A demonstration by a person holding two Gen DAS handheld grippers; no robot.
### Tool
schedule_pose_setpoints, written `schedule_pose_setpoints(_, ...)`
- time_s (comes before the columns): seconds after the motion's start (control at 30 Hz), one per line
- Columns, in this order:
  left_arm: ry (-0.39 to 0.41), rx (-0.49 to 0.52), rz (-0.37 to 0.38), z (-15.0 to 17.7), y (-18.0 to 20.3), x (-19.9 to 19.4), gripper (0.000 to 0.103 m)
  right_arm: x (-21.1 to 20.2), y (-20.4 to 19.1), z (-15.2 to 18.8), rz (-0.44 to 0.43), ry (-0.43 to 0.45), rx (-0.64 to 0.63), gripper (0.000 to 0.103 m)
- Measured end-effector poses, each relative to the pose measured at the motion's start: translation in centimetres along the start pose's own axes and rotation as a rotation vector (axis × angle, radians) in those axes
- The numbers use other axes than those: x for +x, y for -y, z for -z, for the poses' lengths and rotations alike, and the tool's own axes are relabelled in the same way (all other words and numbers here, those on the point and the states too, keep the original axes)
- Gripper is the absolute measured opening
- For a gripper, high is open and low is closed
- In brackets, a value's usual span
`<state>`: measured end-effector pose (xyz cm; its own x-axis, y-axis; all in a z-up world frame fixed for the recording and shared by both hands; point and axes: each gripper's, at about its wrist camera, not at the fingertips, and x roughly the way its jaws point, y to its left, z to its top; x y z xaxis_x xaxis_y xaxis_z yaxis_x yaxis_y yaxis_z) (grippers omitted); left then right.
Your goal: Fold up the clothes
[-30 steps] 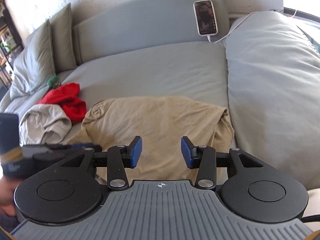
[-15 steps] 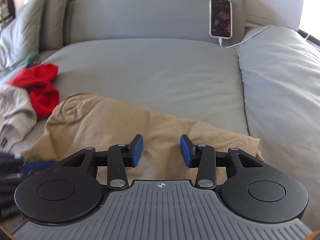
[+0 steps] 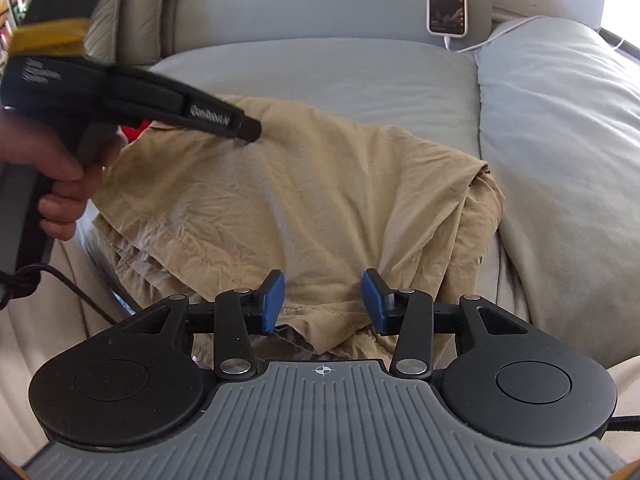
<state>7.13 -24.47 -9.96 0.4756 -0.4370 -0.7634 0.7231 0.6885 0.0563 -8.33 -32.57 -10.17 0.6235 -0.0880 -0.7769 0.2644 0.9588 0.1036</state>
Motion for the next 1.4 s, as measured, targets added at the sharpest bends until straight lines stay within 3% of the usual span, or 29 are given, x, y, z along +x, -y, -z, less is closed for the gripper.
schedule_pose_setpoints(0.2, -0.041, -0.028, 0.015, 4.2, -2.9, -3.7, 0.015, -2.6, 2.2, 0.8, -0.062, -0.079, 0.078, 0.052)
schedule_pose_setpoints(0.3, -0.009, -0.092, 0.036, 4.3, -4.4, -6.5, 0.015, -4.5, 4.1, 0.4, -0.108, -0.036, 0.179, 0.057)
schedule_pose_setpoints(0.33, 0.019, -0.116, 0.039, 4.1, -4.9, -7.2, 0.023, -5.0, 4.7, 0.0, -0.113, -0.006, 0.204, 0.059)
schedule_pose_setpoints(0.37, 0.046, -0.138, 0.038, 3.8, -5.3, -7.7, 0.035, -5.4, 5.3, -0.4, -0.117, 0.025, 0.226, 0.068)
schedule_pose_setpoints(0.4, 0.073, -0.161, 0.038, 3.6, -5.8, -8.3, 0.038, -5.5, 6.1, -0.7, -0.115, 0.048, 0.254, 0.079)
schedule_pose_setpoints(0.43, 0.1, -0.184, 0.038, 3.3, -6.2, -8.8, 0.043, -5.5, 6.8, -1.1, -0.11, 0.068, 0.284, 0.083)
schedule_pose_setpoints(0.57, 0.081, -0.236, -0.014, 2.3, -7.6, -7.1, 0.054, -4.1, 9.4, -2.0, -0.111, 0.087, 0.406, 0.084)
schedule_pose_setpoints(0.77, -0.061, -0.247, 0.037, 3.1, -7.9, -2.3, 0.054, -1.0, 9.9, -1.7, -0.09, 0.062, 0.429, 0.084)
schedule_pose_setpoints(0.93, -0.068, -0.247, 0.094, 3.7, -7.5, -1.0, 0.054, 1.5, 10.3, -1.4, -0.072, 0.041, 0.448, 0.083)
schedule_pose_setpoints(1.07, -0.071, -0.199, 0.113, 3.9, -7.0, -1.1, 0.053, 3.2, 10.3, -1.2, -0.057, 0.033, 0.442, 0.071)
schedule_pose_setpoints(1.13, -0.07, -0.176, 0.125, 4.0, -7.0, -1.1, 0.05, 3.0, 9.7, -1.3, -0.065, 0.049, 0.403, 0.059)
schedule_pose_setpoints(1.2, -0.067, -0.148, 0.129, 4.0, -6.9, -1.3, 0.047, 2.9, 9.3, -1.3, -0.107, 0.061, 0.394, 0.025)
schedule_pose_setpoints(1.27, -0.06, -0.134, 0.116, 4.1, -6.7, -1.7, 0.037, 3.0, 8.1, -2.1, -0.092, 0.059, 0.329, 0.01)
schedule_pose_setpoints(1.4, -0.06, -0.22, 0.068, 4.6, -6.2, -2.6, 0.03, 2.7, 5.6, -5.2, 0.003, 0.1, 0.12, 0.005)
